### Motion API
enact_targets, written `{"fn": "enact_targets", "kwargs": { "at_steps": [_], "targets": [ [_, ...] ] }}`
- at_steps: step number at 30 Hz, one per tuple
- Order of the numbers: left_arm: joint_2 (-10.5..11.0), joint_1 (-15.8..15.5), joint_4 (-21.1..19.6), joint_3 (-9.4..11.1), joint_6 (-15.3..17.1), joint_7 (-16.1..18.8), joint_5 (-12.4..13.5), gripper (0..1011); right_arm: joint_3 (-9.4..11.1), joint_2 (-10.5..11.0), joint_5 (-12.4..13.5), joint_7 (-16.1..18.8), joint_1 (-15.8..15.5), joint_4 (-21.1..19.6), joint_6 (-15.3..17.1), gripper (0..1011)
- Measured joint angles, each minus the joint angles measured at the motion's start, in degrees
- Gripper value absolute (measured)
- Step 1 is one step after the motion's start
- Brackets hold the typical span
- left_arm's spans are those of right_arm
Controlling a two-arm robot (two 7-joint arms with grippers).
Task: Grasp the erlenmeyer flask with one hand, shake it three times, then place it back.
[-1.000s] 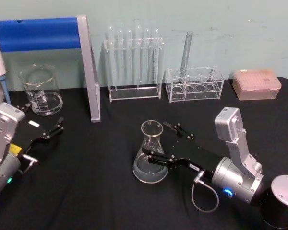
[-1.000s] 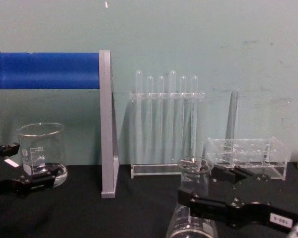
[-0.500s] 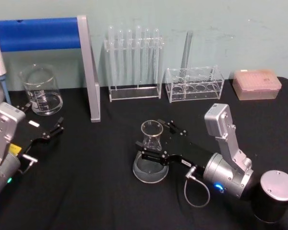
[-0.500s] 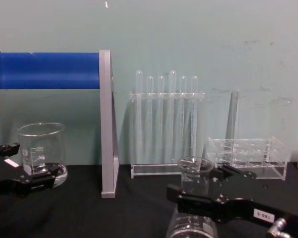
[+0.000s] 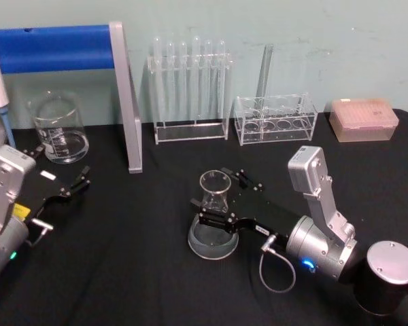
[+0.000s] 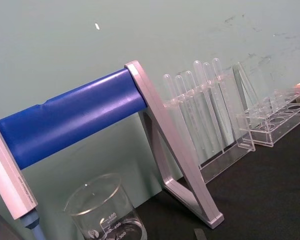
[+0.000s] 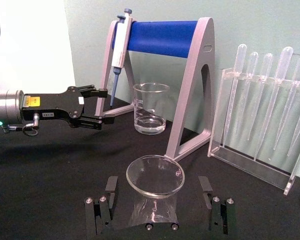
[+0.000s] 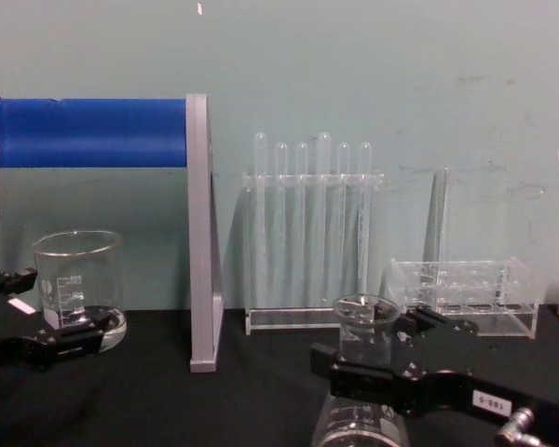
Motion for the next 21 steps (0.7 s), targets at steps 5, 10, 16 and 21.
{"fn": "enact_targets", "kwargs": {
  "at_steps": [5, 10, 16, 21],
  "targets": [
    [0.0, 0.0, 0.0, 0.0, 0.0, 0.0, 0.0, 1001, 0.0, 0.0, 0.0, 0.0, 0.0, 0.0, 0.0, 1000],
    [0.0, 0.0, 0.0, 0.0, 0.0, 0.0, 0.0, 1001, 0.0, 0.0, 0.0, 0.0, 0.0, -0.1, 0.0, 924],
    [0.0, 0.0, 0.0, 0.0, 0.0, 0.0, 0.0, 1001, 0.0, 0.1, 0.1, 0.0, 0.0, -0.1, 0.0, 749],
    [0.0, 0.0, 0.0, 0.0, 0.0, 0.0, 0.0, 1001, 0.0, 0.1, 0.1, 0.0, -0.1, -0.1, 0.0, 593]
  ]
}}
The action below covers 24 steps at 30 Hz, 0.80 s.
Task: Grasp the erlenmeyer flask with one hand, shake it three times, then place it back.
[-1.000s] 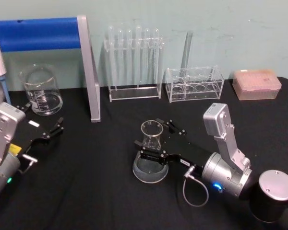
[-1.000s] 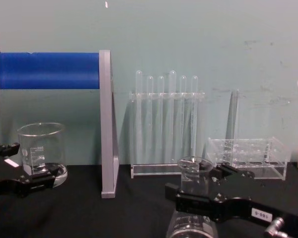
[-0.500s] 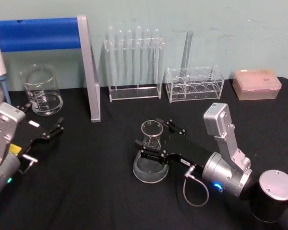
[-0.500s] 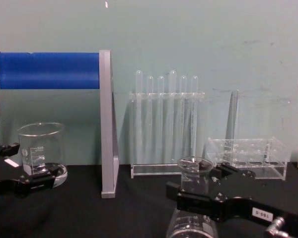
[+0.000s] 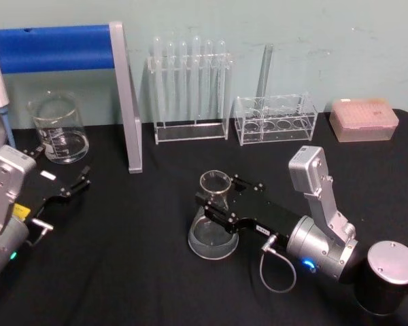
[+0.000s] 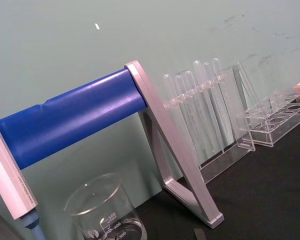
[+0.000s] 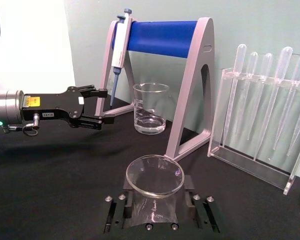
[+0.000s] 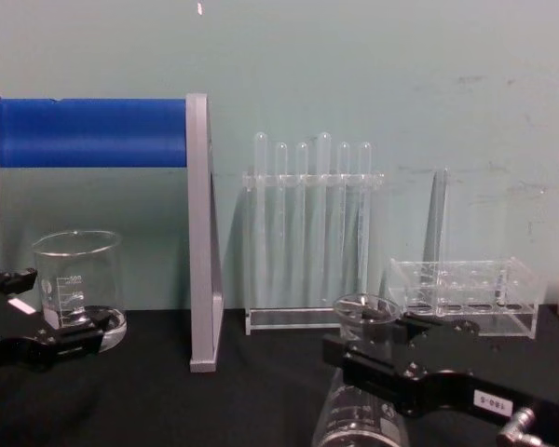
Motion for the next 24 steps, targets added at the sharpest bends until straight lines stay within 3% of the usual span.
{"fn": "enact_targets", "kwargs": {
  "at_steps": [6, 14, 24],
  "targets": [
    [0.0, 0.0, 0.0, 0.0, 0.0, 0.0, 0.0, 1001, 0.0, 0.0, 0.0, 0.0, 0.0, 0.0, 0.0, 449],
    [0.0, 0.0, 0.0, 0.0, 0.0, 0.0, 0.0, 1001, 0.1, 0.0, 0.1, -0.1, -0.1, -0.2, 0.1, 449],
    [0.0, 0.0, 0.0, 0.0, 0.0, 0.0, 0.0, 1001, 2.0, 0.5, 0.9, -1.7, -1.0, -3.3, 2.0, 449]
  ]
}}
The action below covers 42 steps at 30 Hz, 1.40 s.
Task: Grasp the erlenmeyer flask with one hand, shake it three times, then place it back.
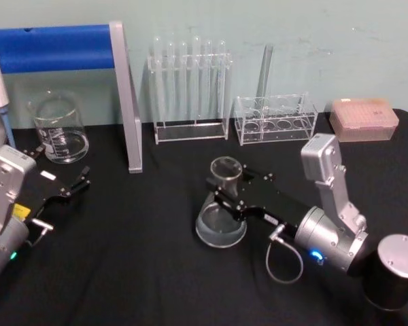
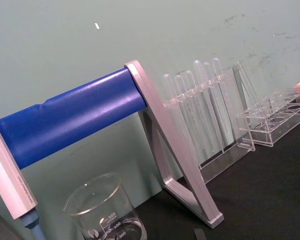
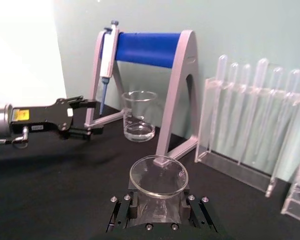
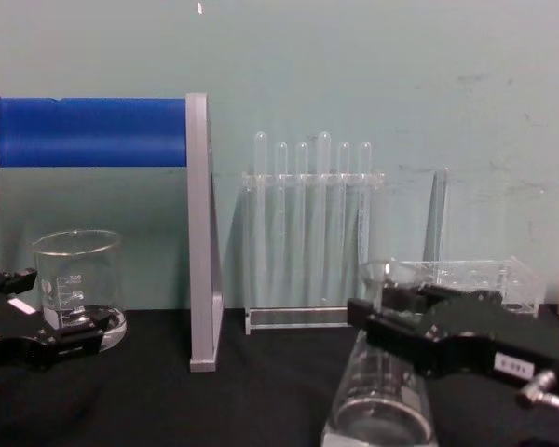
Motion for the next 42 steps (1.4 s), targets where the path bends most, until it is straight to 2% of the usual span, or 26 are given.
{"fn": "enact_targets", "kwargs": {
  "at_steps": [13, 42],
  "targets": [
    [0.0, 0.0, 0.0, 0.0, 0.0, 0.0, 0.0, 1001, 2.2, 1.1, -0.2, -3.0, -1.6, -6.0, 3.0, 449],
    [0.0, 0.0, 0.0, 0.0, 0.0, 0.0, 0.0, 1001, 2.4, 1.1, 0.1, -2.8, -1.8, -6.7, 3.6, 449]
  ]
}}
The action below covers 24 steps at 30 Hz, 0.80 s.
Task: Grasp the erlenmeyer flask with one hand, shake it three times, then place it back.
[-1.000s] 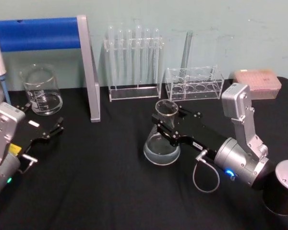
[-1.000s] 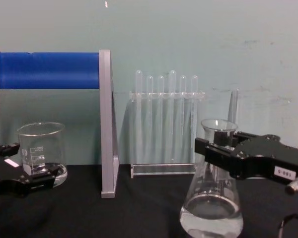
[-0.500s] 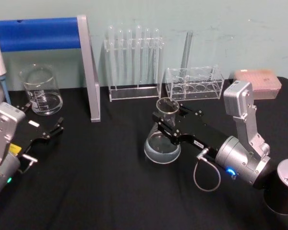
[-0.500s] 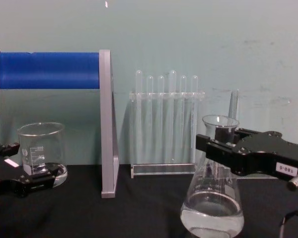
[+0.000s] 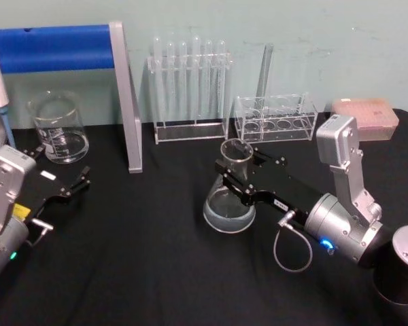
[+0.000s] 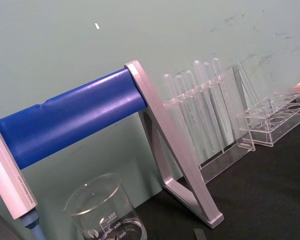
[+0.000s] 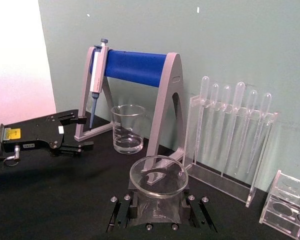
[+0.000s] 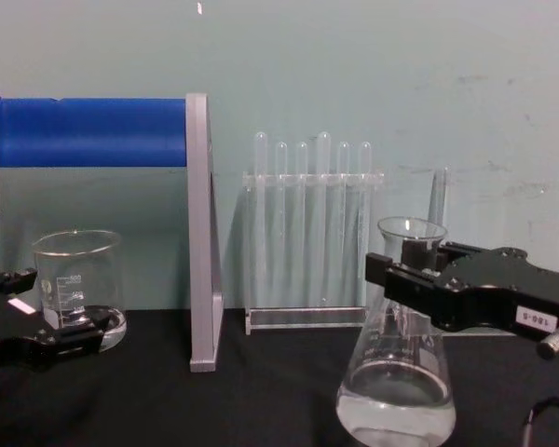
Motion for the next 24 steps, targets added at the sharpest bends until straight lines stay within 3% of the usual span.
{"fn": "enact_targets", "kwargs": {
  "at_steps": [7, 14, 24],
  "targets": [
    [0.0, 0.0, 0.0, 0.0, 0.0, 0.0, 0.0, 1002, -0.3, -0.1, -0.2, -0.1, -0.1, 0.0, 0.0, 449],
    [0.0, 0.0, 0.0, 0.0, 0.0, 0.0, 0.0, 1001, -1.8, -1.0, -2.0, -0.9, -0.7, -0.8, -0.2, 449],
    [0.0, 0.0, 0.0, 0.0, 0.0, 0.0, 0.0, 1001, -6.3, -1.8, -4.2, 0.9, -2.3, -3.3, 0.3, 449]
  ]
}}
